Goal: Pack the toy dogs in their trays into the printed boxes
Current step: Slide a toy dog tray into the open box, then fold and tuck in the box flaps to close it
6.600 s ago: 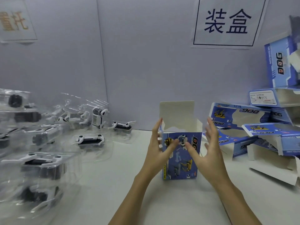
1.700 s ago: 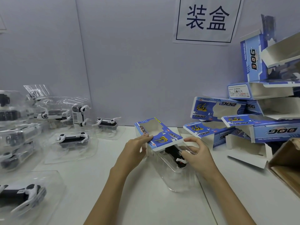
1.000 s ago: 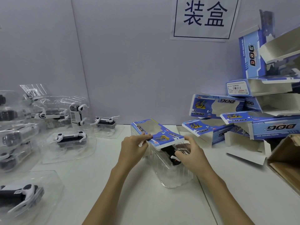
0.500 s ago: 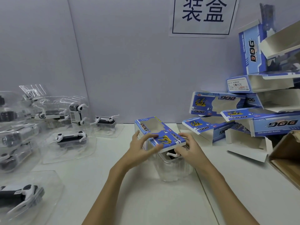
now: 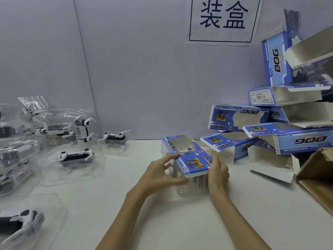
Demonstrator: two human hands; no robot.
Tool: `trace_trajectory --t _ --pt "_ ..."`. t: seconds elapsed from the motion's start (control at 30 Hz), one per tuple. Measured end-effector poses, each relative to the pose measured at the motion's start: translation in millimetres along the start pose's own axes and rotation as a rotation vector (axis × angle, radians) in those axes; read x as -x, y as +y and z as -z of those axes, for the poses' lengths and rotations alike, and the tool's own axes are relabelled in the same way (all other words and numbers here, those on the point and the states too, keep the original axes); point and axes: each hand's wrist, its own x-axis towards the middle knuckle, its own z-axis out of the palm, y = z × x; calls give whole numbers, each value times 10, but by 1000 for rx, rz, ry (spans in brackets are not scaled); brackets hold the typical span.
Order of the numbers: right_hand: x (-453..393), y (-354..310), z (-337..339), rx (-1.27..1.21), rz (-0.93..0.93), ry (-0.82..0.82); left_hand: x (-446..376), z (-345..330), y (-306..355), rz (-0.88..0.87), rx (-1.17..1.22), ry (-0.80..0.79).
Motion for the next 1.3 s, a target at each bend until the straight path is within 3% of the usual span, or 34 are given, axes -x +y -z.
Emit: trace_trajectory --t 0.1,0.27,0.33,0.47,0.63,0.67,0.77,0.9,1.0,1.1,1.2,1.3 --pt "-49 -59 39 -169 -37 -78 -4 112 56 -26 -23 144" --pt "38 -60 108 -219 4 -544 21 238 123 70 110 413" --pt "163 -74 21 -187 71 -660 14 209 187 90 135 510" --pt "260 -96 -185 -278 186 -516 6 109 282 -48 -58 547" --pt "109 -154 -78 -384 82 -359 41 139 195 -125 -385 93" --pt "94 -166 -43 -383 85 -374 47 110 178 -162 -415 73" --pt "114 -184 19 -413 149 -448 -6 5 184 -262 -414 317" --pt "297 -201 -44 -424 312 -611 -53 -60 302 -203 -298 616" --pt "381 -217 -196 -346 415 -559 -22 -38 310 -282 -296 533" --pt "308 -236 -246 -368 334 -392 4 29 280 -322 -194 389" --pt "123 -227 -166 -450 163 -282 -23 38 302 -239 -186 310" --pt "-33 -210 1 -526 86 -373 -68 114 211 -68 -125 308"
